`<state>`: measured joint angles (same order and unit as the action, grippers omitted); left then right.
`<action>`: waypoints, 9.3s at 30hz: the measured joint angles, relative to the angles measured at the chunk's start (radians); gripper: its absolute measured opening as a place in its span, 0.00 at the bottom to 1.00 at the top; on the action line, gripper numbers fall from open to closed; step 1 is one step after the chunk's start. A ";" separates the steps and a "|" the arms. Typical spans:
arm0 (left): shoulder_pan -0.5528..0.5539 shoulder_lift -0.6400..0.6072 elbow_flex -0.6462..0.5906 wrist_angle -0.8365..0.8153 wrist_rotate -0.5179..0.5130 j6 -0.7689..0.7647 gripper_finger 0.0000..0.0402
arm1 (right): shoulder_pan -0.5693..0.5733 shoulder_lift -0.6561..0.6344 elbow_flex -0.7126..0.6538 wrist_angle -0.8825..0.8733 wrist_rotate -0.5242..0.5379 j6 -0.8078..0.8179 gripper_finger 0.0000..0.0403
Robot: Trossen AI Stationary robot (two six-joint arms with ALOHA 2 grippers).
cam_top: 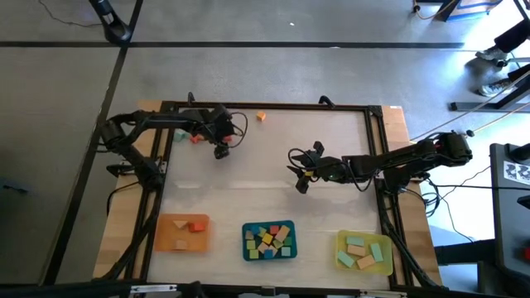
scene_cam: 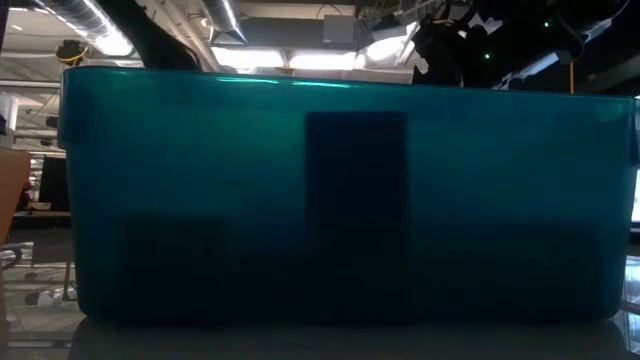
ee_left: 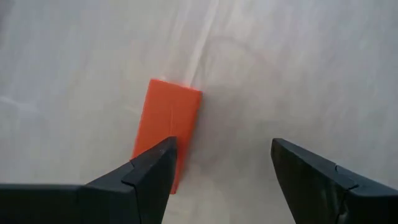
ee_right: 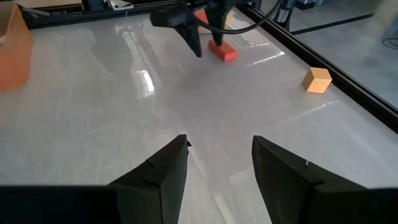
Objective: Sort blocks by size
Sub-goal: Put the orange rectangular block into the yellow bin, then put the brown rectangular block into the yellow bin
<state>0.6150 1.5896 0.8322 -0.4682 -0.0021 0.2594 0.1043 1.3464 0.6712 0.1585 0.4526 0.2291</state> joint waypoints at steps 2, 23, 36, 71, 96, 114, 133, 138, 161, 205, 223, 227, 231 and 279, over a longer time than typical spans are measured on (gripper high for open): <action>-0.009 -0.032 0.003 0.001 -0.009 0.024 0.62 | 0.000 0.000 0.000 0.000 0.000 0.001 0.44; 0.100 0.061 -0.041 0.100 0.045 0.135 0.59 | 0.000 0.000 0.000 -0.006 0.000 0.000 0.44; 0.035 -0.037 -0.048 0.039 0.016 0.008 0.27 | 0.000 0.000 0.000 0.014 -0.106 0.003 0.44; -0.558 -0.320 -0.044 0.190 0.489 -0.435 0.30 | 0.095 0.376 0.372 0.223 -0.283 -0.686 0.44; -0.563 -0.320 -0.044 0.223 0.490 -0.409 0.32 | 0.098 0.556 0.562 0.149 -0.287 -0.763 0.28; -0.559 -0.322 -0.039 0.285 0.539 -0.397 0.32 | 0.172 0.489 0.562 0.049 -0.135 -0.807 0.15; -0.546 -0.326 -0.043 0.300 0.535 -0.355 0.32 | 0.313 0.318 0.590 -0.432 -0.079 -0.397 0.15; -0.547 -0.325 -0.044 0.283 0.512 -0.336 0.32 | 0.393 0.267 0.593 -0.630 -0.159 -0.119 0.15; -0.547 -0.324 -0.043 0.303 0.458 -0.223 0.32 | 0.781 0.195 0.594 -1.356 -0.255 1.149 0.15; -0.547 -0.324 -0.044 0.303 0.459 -0.249 0.32 | 0.898 0.183 0.594 -1.432 -0.170 1.706 0.51; -0.433 -0.324 -0.044 0.172 0.218 -0.323 0.40 | 0.474 0.183 0.575 -1.266 0.240 0.898 0.53; -0.352 -0.325 -0.044 0.055 -0.011 -0.328 0.52 | 0.391 0.183 0.510 -1.172 0.265 0.810 0.53; -0.257 -0.325 -0.044 -0.034 -0.263 -0.401 0.56 | 0.328 0.183 0.419 -1.029 0.264 0.760 0.53; -0.326 -0.049 -0.025 -0.168 -0.417 -0.524 0.01 | 0.268 0.183 0.267 -0.732 0.262 0.652 0.53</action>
<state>0.2885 1.5410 0.8073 -0.6364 -0.4187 -0.2650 0.3725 1.5295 0.9386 -0.5732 0.7147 0.8810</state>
